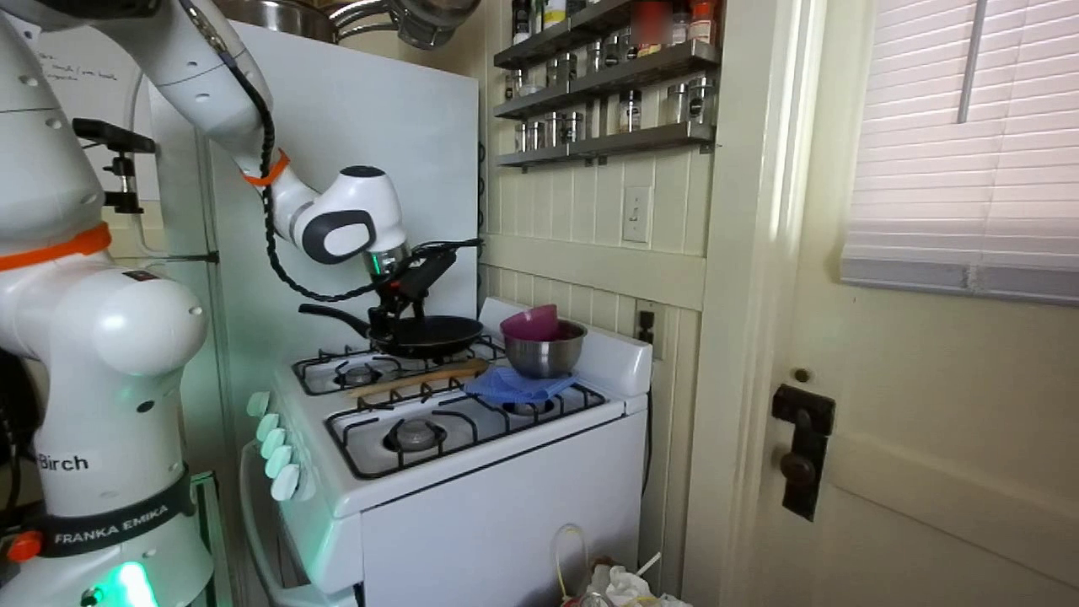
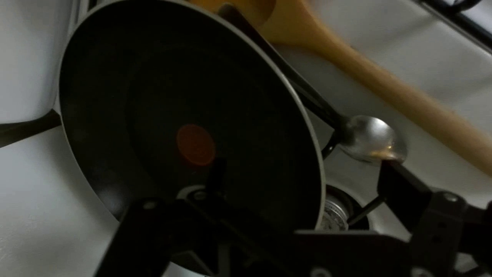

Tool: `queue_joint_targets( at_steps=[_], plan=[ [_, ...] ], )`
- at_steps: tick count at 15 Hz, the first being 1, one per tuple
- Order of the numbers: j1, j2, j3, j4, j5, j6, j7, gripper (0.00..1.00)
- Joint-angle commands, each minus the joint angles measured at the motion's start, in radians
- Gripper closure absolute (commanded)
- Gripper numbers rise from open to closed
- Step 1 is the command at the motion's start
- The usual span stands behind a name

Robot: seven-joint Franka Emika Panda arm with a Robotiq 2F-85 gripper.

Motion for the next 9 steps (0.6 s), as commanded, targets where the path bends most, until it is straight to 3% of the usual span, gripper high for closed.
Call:
queue_joint_targets(
  at_steps=[1, 7, 9],
  plan=[
    [0.040, 0.062, -0.036, 0.007, 0.029, 0.064, -0.055, 0.00],
    [0.072, 0.149, -0.048, 0.034, 0.055, 0.116, -0.091, 0.00],
    [0.080, 0.171, -0.051, 0.049, 0.064, 0.112, -0.099, 0.05]
  ],
)
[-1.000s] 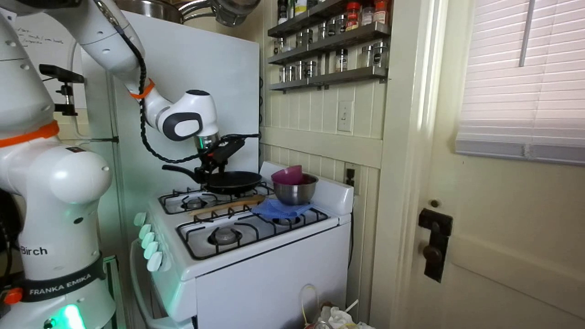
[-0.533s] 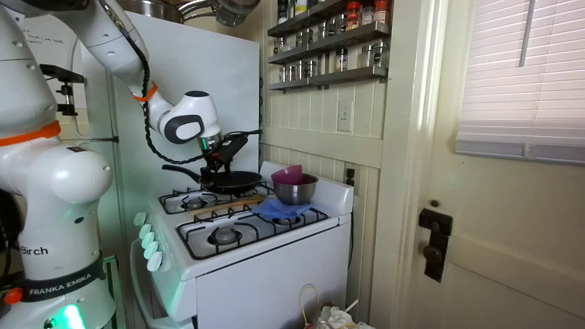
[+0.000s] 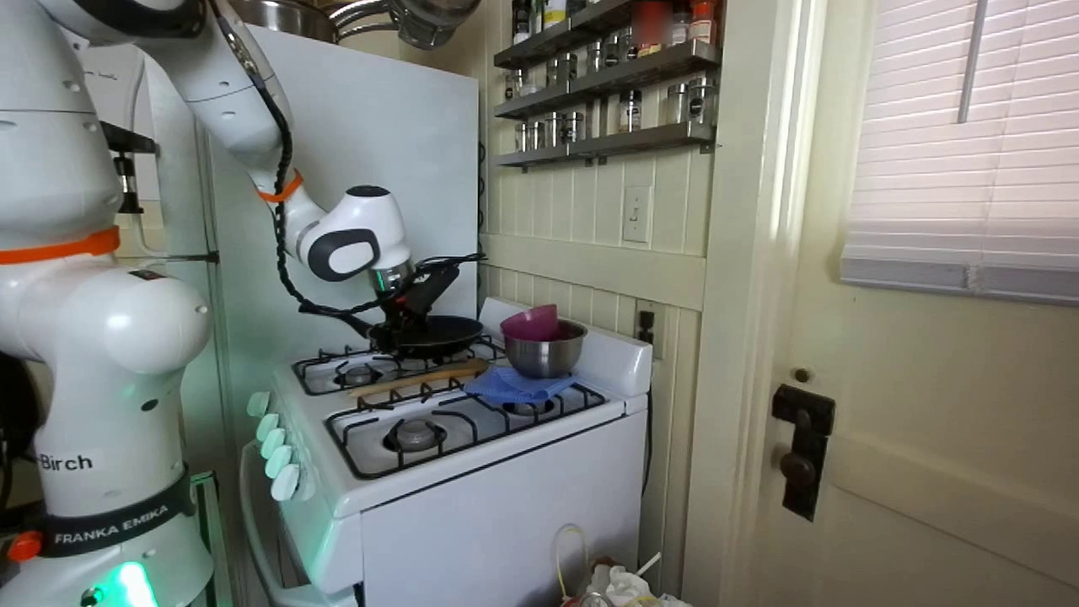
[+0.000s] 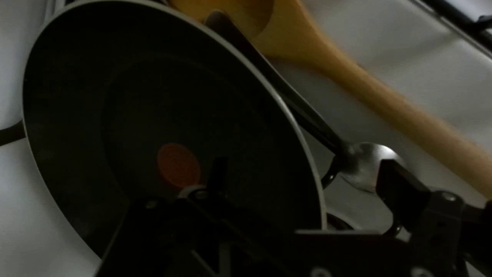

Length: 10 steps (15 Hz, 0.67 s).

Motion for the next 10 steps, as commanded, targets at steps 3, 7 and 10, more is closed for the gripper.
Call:
queue_joint_targets(
  at_steps=[3, 7, 10],
  plan=[
    [0.033, 0.077, -0.015, 0.050, 0.051, 0.019, -0.056, 0.24],
    [0.032, 0.103, -0.014, 0.072, 0.072, 0.017, -0.074, 0.57],
    [0.027, 0.113, -0.013, 0.079, 0.075, 0.017, -0.079, 0.79]
  ],
)
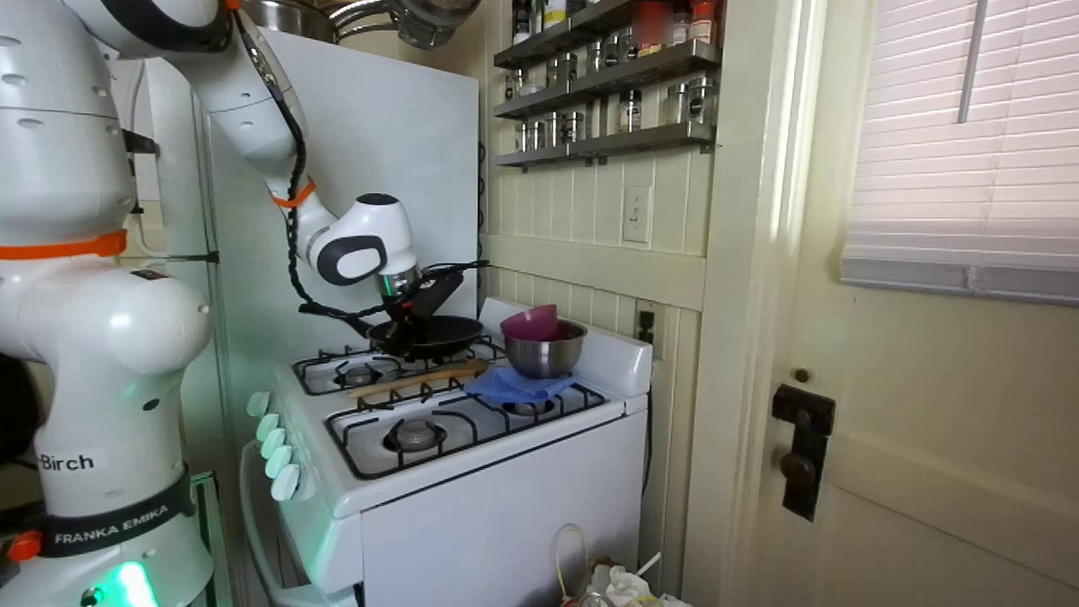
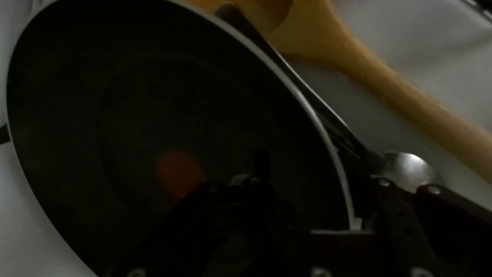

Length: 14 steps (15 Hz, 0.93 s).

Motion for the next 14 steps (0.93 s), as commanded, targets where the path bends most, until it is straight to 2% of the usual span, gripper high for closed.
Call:
queue_joint_targets(
  at_steps=[1, 3, 5, 7, 9, 14],
  plan=[
    [0.009, 0.027, -0.007, 0.015, 0.028, 0.017, -0.039, 0.86],
    [0.008, 0.027, -0.010, 0.015, 0.031, 0.015, -0.045, 0.99],
    [0.009, 0.025, -0.010, 0.018, 0.032, 0.017, -0.053, 0.95],
    [0.007, 0.018, -0.009, 0.016, 0.029, 0.016, -0.057, 0.96],
    [0.020, -0.019, -0.017, 0.018, 0.077, -0.008, -0.095, 0.96],
    [0.060, -0.185, -0.083, -0.009, 0.310, -0.074, -0.320, 0.98]
  ],
)
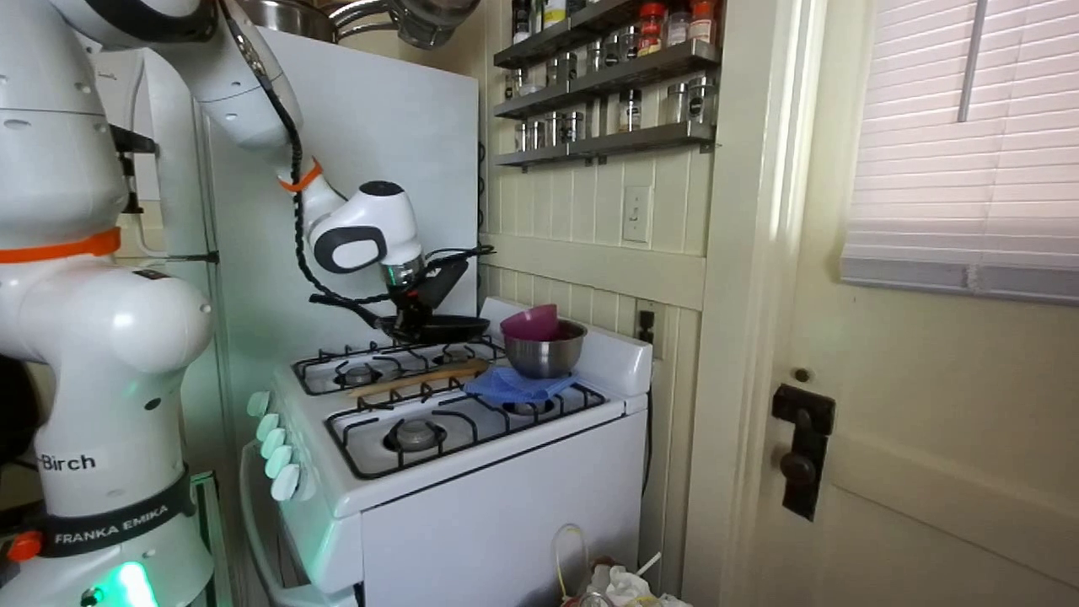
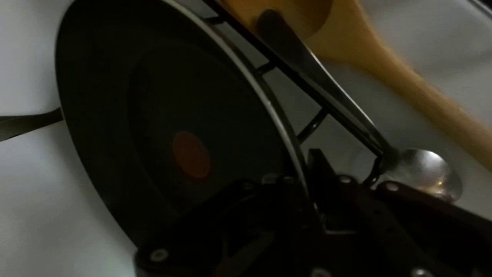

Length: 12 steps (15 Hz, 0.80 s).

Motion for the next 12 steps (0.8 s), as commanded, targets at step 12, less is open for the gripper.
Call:
queue_joint_targets(
  at_steps=[12],
  plan=[
    [0.068, -0.261, -0.214, -0.052, 0.328, -0.227, -0.373, 0.98]
  ],
)
